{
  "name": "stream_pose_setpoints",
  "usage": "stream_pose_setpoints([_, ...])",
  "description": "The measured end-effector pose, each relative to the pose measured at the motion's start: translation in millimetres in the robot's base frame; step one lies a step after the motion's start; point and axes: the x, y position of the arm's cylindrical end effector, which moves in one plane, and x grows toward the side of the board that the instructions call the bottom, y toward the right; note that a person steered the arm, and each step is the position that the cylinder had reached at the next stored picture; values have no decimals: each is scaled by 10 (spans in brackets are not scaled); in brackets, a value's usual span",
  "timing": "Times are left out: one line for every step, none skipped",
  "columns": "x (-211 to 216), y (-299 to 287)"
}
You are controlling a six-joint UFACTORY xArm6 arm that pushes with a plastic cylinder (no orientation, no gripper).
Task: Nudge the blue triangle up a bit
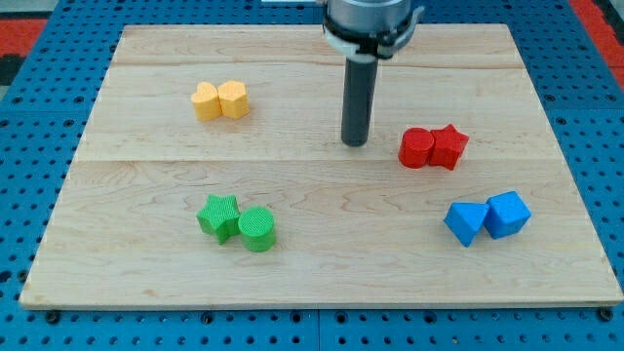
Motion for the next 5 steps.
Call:
stream_pose_setpoints([459, 95])
stream_pose_setpoints([463, 691])
stream_pose_setpoints([373, 974])
stream_pose_setpoints([362, 772])
stream_pose_setpoints([362, -70])
